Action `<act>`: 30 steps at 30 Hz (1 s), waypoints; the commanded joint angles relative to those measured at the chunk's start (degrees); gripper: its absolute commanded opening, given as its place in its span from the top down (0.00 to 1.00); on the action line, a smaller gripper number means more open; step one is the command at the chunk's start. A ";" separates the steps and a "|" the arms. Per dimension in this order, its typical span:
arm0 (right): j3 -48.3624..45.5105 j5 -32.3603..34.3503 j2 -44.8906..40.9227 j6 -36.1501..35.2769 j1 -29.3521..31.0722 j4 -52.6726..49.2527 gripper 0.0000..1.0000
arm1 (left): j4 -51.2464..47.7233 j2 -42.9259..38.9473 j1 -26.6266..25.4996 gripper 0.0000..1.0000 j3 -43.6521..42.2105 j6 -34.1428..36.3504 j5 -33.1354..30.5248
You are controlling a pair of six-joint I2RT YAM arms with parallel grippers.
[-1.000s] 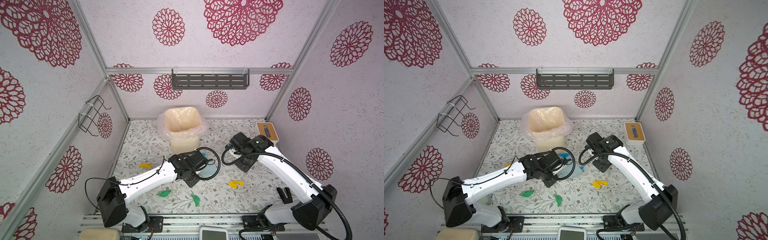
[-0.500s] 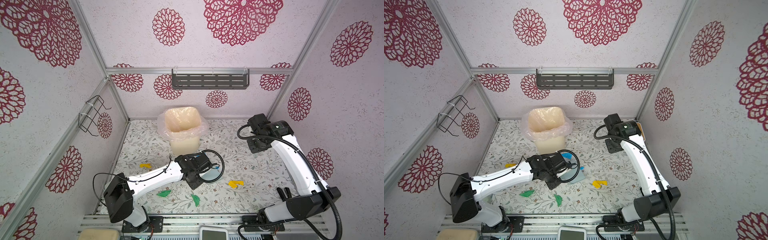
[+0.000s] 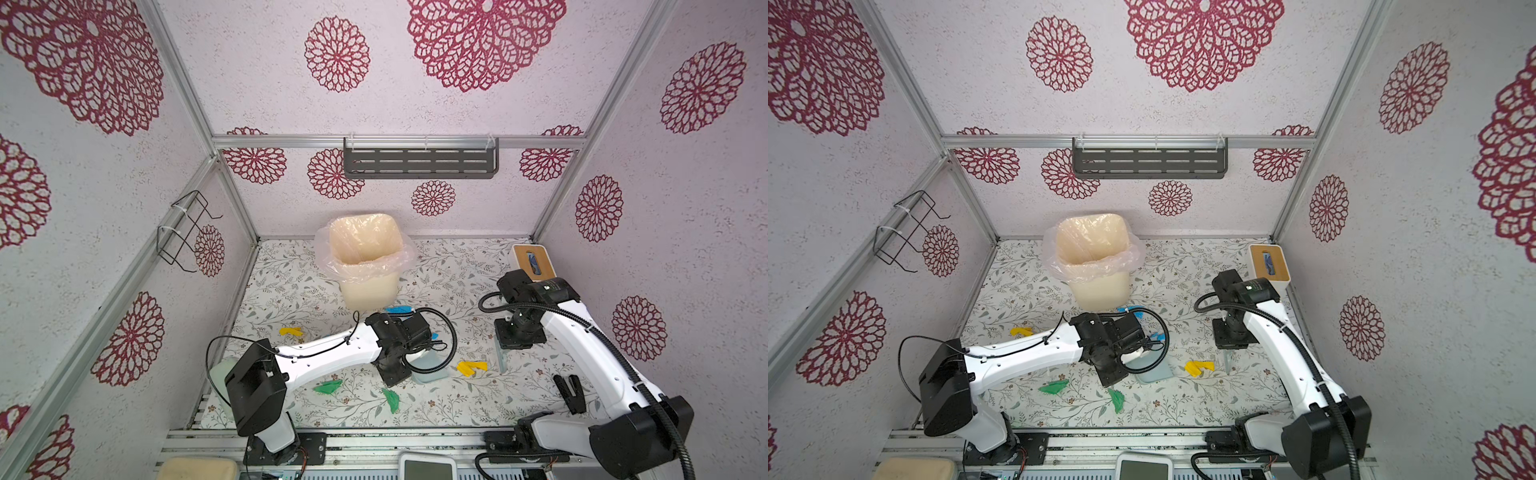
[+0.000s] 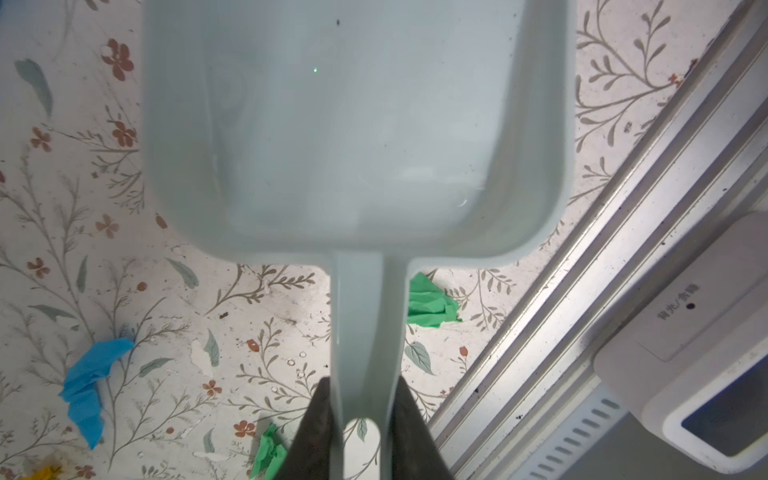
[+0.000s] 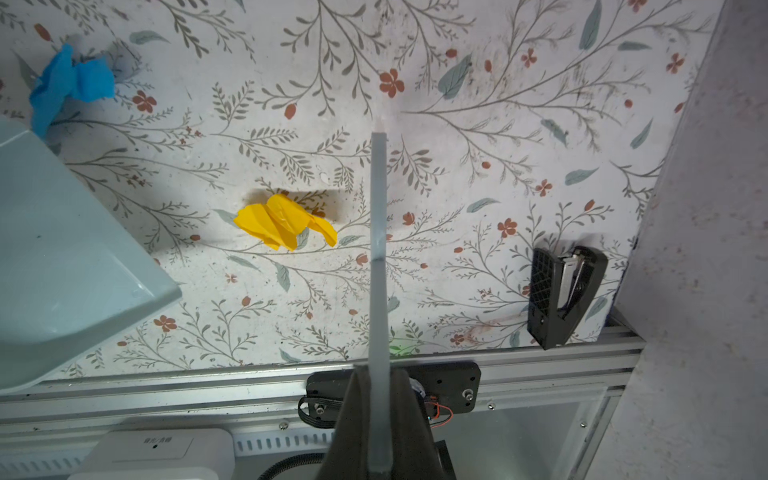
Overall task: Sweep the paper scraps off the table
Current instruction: 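Set the dustpan beside the yellow scrap with the left while the right positions the brush, then sweep the yellow scrap into the dustpan with the right gripper's brush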
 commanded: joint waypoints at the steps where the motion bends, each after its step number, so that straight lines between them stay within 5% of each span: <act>1: -1.89 -2.46 -2.39 2.25 -0.19 -0.18 1.00 | -1.16 1.26 -0.53 1.00 1.98 2.18 2.10; 30: -3.54 -7.96 -1.54 2.58 3.51 3.95 1.00 | -1.65 11.95 -0.24 1.00 7.26 5.37 6.26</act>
